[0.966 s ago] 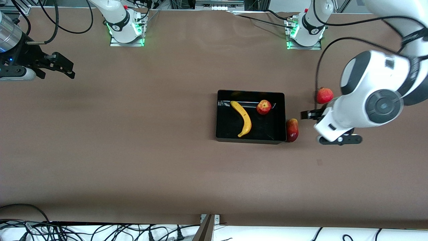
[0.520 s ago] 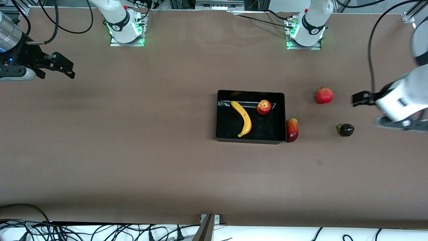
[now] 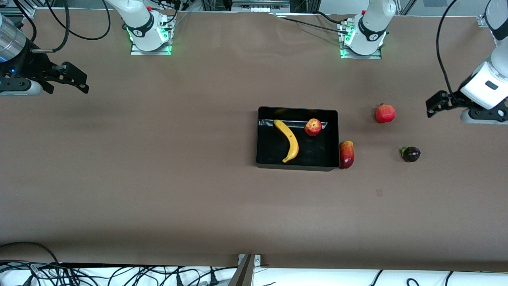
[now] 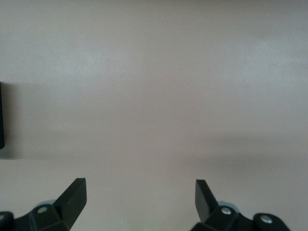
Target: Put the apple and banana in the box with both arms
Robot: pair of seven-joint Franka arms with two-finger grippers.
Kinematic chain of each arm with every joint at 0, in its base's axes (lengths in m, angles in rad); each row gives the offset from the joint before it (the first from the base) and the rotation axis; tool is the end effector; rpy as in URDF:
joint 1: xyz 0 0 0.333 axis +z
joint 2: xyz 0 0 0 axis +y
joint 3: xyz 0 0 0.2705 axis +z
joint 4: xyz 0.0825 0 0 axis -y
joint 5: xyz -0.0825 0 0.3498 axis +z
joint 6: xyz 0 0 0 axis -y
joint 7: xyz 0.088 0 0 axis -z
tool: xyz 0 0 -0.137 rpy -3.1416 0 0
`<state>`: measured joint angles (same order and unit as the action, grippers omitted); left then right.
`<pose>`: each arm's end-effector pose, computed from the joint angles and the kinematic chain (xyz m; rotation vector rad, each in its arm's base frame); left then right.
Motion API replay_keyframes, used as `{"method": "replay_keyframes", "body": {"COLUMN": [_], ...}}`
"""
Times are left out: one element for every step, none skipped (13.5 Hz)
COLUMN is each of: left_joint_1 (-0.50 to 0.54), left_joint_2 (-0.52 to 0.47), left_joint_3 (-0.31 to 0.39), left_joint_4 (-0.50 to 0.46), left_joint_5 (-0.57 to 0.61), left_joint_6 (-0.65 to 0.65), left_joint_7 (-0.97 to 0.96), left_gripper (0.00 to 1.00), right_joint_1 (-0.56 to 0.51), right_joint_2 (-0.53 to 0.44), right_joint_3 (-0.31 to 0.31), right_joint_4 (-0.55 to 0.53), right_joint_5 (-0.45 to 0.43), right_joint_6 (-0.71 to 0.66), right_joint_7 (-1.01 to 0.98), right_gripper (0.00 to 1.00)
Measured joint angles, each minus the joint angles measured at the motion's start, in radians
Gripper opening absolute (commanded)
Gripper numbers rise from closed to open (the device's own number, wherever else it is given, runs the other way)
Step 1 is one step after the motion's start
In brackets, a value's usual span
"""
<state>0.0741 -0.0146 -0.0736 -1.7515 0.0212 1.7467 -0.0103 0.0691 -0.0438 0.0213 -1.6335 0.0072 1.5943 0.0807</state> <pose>0.5265 0.0026 0.4921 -3.1196 -0.0112 -0.0154 0.5083 0.0472 0.5461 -3.1349 -0.0149 -0.0063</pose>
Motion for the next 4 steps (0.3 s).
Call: {"method": "replay_keyframes", "body": {"left_joint_1": [0.013,0.022,0.023,0.023], "left_joint_2": [0.000,0.003,0.006,0.008], "left_joint_3": [0.002,0.002,0.002,0.001], "left_joint_4": [-0.004,-0.005,-0.005,-0.005], "left_joint_5": [-0.018,-0.026,-0.027,-0.026], "left_joint_6": [-0.005,-0.012,-0.015,-0.015], "left_joint_7": [0.012,0.046,0.077,0.092], "left_gripper": [1.00,1.00,1.00,1.00], "right_joint_1": [0.000,0.000,0.000,0.000], "right_joint_2": [0.000,0.000,0.000,0.000], "right_joint_3": [0.000,0.000,0.000,0.000], "right_joint_4": [0.000,0.000,0.000,0.000], "right_joint_5": [0.000,0.000,0.000,0.000], "right_joint_6": [0.000,0.000,0.000,0.000], "right_joint_7": [0.000,0.000,0.000,0.000], "right_gripper": [1.00,1.00,1.00,1.00]}}
